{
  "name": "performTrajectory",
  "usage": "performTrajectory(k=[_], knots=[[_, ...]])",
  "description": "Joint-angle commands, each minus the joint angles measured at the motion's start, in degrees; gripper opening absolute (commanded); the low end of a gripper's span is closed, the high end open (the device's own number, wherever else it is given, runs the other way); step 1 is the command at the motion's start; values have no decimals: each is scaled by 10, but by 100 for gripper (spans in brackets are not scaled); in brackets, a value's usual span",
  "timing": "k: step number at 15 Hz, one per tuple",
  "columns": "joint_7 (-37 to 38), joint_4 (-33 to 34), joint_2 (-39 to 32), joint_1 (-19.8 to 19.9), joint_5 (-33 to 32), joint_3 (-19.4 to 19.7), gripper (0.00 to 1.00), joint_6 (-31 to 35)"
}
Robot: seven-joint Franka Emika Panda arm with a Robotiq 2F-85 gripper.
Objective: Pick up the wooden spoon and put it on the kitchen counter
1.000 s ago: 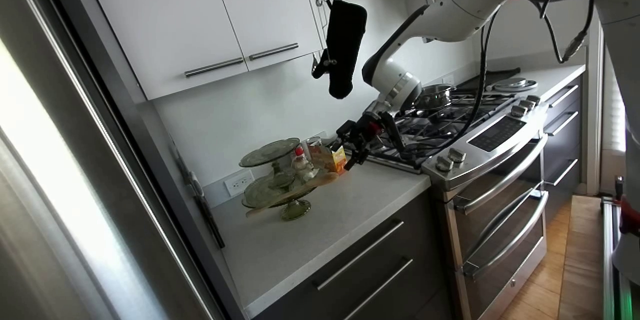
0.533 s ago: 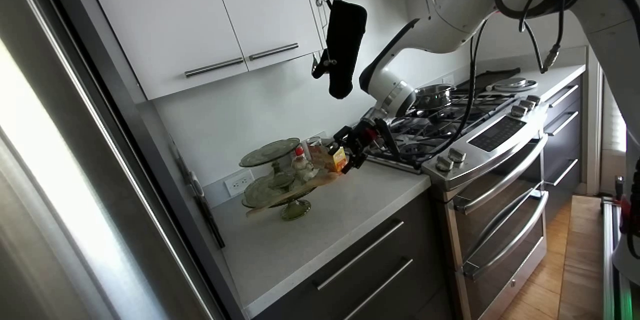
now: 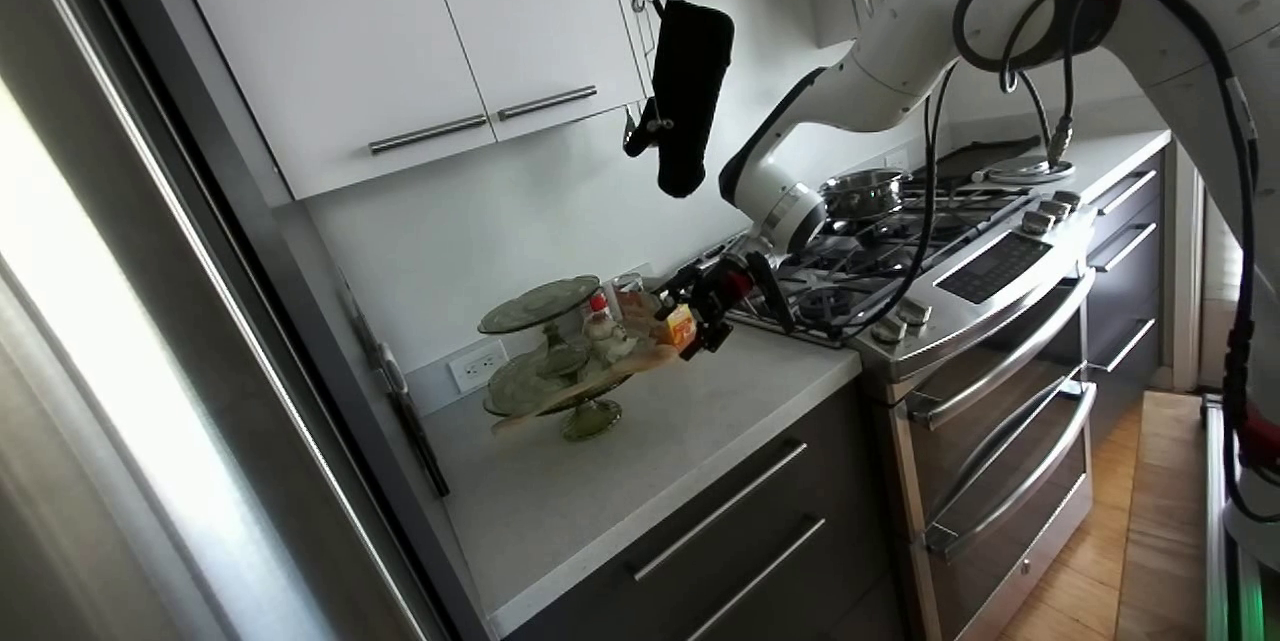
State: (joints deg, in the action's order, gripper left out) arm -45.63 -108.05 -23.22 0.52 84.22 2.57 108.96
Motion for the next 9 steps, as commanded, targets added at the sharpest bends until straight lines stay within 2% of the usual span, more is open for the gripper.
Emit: performTrajectory(k=[1, 6, 9], knots=[[24, 21, -26, 17, 11, -9, 100, -43], [39, 32, -38, 24, 21, -11, 100, -108], [31, 34, -42, 22, 35, -11, 100, -121]])
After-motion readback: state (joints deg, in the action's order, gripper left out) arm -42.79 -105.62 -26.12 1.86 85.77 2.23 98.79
